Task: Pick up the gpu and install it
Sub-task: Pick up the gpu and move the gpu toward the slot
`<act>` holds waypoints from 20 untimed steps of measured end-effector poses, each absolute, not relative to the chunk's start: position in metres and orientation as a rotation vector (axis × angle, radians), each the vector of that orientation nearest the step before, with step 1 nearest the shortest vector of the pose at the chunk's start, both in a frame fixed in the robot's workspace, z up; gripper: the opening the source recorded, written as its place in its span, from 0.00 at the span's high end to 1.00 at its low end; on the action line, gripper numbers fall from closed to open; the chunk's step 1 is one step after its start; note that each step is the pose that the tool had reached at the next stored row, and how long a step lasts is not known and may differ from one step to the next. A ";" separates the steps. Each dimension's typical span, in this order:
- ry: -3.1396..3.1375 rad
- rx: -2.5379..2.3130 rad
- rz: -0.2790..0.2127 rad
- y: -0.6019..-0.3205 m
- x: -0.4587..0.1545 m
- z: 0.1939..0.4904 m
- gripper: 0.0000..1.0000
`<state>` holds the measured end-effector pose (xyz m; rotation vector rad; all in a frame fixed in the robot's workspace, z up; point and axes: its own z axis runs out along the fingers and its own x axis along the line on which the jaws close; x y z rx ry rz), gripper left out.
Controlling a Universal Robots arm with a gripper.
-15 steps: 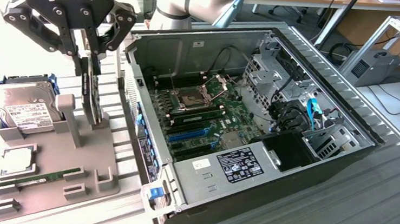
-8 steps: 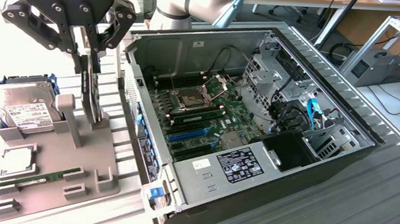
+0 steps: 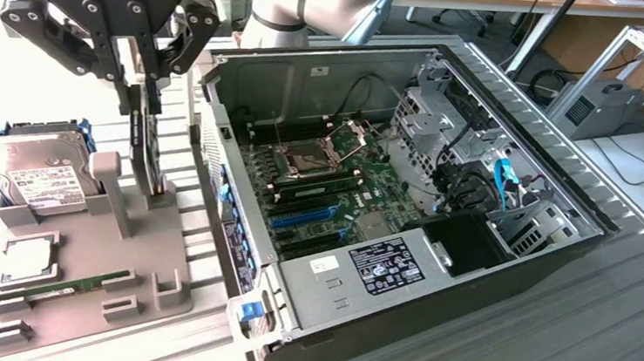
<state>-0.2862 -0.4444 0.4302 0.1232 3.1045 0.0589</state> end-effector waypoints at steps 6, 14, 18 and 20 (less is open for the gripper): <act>3.104 0.123 0.059 -0.444 -0.286 0.432 0.73; 3.105 0.123 0.059 -0.444 -0.285 0.432 0.73; 3.104 0.123 0.059 -0.444 -0.268 0.432 0.73; 3.104 0.123 0.059 -0.444 -0.261 0.432 0.73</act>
